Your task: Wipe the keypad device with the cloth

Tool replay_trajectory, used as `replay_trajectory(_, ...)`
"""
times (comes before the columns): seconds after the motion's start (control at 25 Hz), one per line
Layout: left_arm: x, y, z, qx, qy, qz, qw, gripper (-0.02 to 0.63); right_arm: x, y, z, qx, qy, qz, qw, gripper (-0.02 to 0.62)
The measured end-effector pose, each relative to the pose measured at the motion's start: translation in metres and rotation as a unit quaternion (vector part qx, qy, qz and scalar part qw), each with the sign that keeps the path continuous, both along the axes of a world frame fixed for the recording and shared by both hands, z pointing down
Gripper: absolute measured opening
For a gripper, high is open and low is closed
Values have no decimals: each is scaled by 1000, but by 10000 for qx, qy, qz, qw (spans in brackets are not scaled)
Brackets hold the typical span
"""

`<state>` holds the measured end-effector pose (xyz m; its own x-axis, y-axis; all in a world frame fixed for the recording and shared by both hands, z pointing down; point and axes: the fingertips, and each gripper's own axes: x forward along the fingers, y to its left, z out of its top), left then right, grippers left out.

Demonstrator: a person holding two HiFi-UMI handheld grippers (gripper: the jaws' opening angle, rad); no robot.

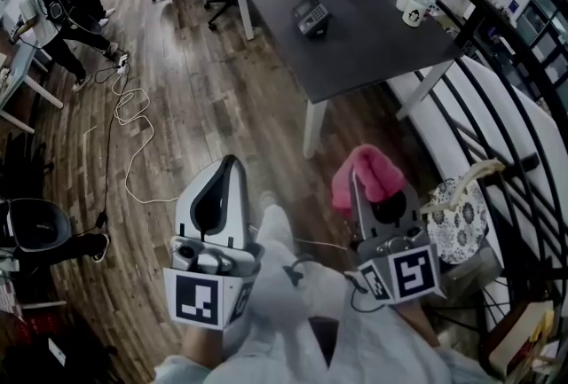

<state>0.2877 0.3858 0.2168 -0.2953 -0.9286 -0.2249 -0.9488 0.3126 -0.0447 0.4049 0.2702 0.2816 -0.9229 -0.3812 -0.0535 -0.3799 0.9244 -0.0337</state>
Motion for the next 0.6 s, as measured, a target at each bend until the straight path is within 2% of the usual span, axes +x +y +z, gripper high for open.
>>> replay_trajectory(0.36,-28,-35,1,0,2,125,9999,3,-23,-28,1,-2,32,93,10000,71)
replay_trajectory(0.6,-71,-62,5,-67,19,79,9999,3,-69,-58,4,-20,89,63,9999,72)
